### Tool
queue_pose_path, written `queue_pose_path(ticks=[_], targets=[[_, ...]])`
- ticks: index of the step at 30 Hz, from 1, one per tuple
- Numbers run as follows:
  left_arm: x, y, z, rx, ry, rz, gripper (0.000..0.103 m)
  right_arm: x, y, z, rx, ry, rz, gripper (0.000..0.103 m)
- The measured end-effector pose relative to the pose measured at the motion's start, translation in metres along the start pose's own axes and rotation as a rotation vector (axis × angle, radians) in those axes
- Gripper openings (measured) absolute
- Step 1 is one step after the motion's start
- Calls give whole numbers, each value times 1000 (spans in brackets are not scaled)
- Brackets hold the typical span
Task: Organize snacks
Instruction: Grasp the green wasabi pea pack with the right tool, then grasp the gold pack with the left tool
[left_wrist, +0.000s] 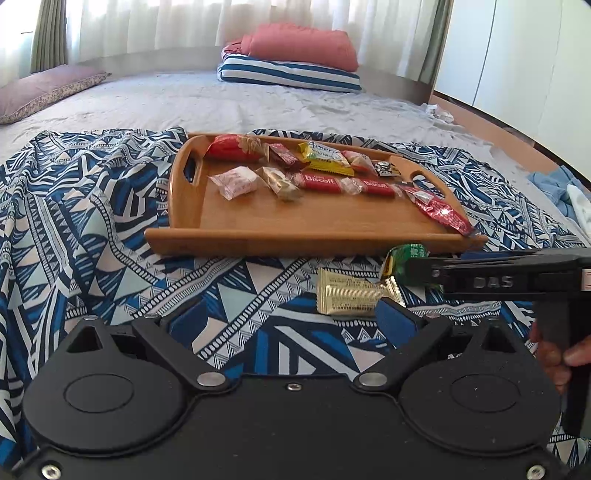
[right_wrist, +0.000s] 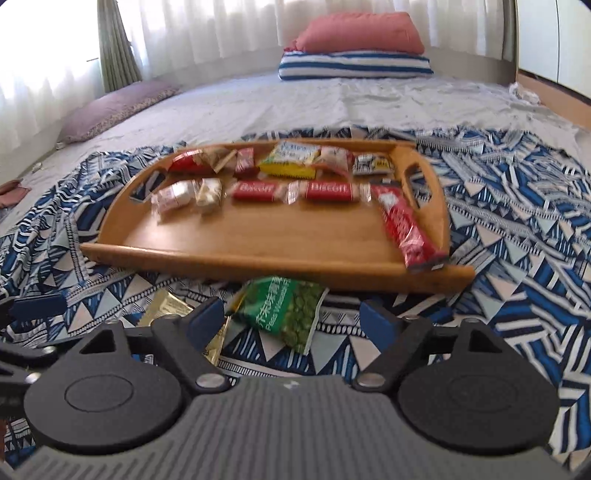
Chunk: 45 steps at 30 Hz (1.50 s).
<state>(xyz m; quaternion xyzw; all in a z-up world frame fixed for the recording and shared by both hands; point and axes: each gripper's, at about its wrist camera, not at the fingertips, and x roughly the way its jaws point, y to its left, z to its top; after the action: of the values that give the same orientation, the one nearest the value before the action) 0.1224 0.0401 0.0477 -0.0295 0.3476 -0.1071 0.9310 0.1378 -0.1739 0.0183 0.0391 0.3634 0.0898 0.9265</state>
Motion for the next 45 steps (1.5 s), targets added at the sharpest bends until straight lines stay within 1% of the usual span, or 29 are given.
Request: queue_pose_path(ticks=[1, 4, 9, 10, 15, 17, 19, 20, 22, 23, 24, 25, 28, 31, 34, 38, 41, 45], targets=[[0, 0, -1, 1, 1, -2, 97, 6, 1, -1, 12, 9, -9, 86], [2, 1, -4, -3, 4, -20, 97, 17, 5, -3, 26, 19, -23, 85], [7, 9, -5, -43, 24, -43, 97, 25, 15, -2, -2, 15, -41, 84], [8, 9, -5, -46, 25, -47, 97, 26, 16, -1, -3, 15, -45, 83], [9, 6, -4, -33, 23, -54, 97, 30, 18, -2, -4, 6, -62, 82], [11, 2, -3, -19, 22, -57, 97, 31, 19, -3, -7, -3, -71, 77], [13, -3, -2, -4, 23, -58, 97, 31, 18, -3, -8, -13, -77, 65], [14, -5, -2, 4, 23, -57, 97, 32, 17, -4, -9, -19, -80, 63], [17, -10, -1, 22, 23, -55, 97, 32, 16, -4, -17, -28, -90, 53], [18, -12, -1, 27, 24, -55, 97, 31, 14, -4, -20, -29, -90, 52], [19, -14, -1, 31, 26, -54, 97, 30, 12, -4, -17, -31, -84, 49], [20, -16, -1, 35, 27, -53, 97, 29, 10, -5, -15, -35, -79, 43], [23, -21, -1, 47, 32, -54, 97, 26, 6, -7, -19, -41, -75, 36], [29, -29, 0, 65, 37, -66, 97, 19, -1, -11, -4, -49, -54, 35], [37, -38, 2, 84, 43, -61, 97, 8, -9, -14, 10, -55, -32, 35], [51, -47, 3, 97, 52, -65, 97, -9, -23, -17, 27, -69, -33, 36], [58, -56, 2, 131, 46, -40, 97, -19, -32, -19, 36, -72, -34, 36], [65, -63, 4, 159, 40, -3, 94, -27, -39, -23, 37, -61, -18, 36]])
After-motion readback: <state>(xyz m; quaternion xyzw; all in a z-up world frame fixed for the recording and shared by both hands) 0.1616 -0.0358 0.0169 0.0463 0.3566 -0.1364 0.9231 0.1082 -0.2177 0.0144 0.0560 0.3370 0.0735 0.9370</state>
